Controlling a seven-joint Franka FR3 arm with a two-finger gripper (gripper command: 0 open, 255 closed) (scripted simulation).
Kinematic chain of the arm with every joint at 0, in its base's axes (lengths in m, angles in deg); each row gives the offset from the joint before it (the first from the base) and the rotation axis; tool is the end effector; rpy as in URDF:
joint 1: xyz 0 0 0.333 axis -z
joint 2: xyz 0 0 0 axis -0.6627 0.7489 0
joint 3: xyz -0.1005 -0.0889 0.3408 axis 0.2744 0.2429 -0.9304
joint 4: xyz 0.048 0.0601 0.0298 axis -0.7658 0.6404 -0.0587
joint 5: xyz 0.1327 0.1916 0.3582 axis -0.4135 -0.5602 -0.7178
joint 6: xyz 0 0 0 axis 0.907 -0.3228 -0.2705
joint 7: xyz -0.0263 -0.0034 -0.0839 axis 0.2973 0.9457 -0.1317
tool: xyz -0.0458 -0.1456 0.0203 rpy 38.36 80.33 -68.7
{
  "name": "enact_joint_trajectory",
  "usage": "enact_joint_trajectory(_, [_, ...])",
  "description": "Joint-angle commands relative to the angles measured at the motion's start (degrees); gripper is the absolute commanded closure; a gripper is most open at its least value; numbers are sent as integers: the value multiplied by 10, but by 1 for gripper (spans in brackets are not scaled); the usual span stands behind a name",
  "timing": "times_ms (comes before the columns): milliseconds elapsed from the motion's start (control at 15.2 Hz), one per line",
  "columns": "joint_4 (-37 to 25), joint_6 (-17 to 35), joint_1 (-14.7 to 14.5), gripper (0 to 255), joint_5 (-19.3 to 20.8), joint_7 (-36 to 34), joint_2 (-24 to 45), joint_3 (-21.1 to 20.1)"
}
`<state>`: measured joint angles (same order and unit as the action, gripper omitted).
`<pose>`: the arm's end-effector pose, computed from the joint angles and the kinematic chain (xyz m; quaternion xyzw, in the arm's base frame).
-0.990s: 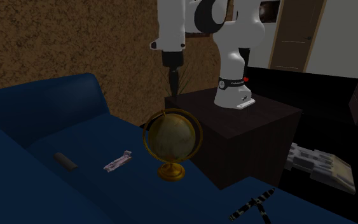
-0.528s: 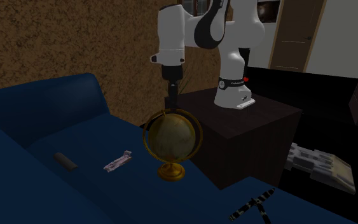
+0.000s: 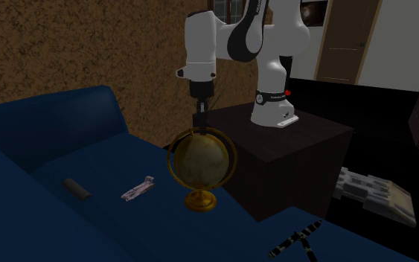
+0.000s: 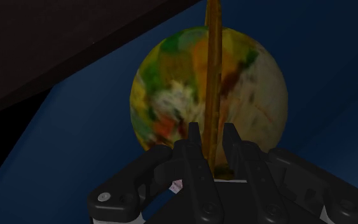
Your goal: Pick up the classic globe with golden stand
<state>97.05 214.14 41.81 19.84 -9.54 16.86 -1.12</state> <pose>0.3720 0.0604 0.1942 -0.9687 0.2477 0.0036 0.0185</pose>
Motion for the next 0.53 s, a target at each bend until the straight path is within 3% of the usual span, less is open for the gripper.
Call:
enact_joint_trajectory(0, [0,0,0,255,0,0,1,0])
enact_joint_trajectory(264, [0,1,1,255,1,1,2,1])
enact_joint_trajectory(462, [-1,-32,-1,255,-3,3,-31,1])
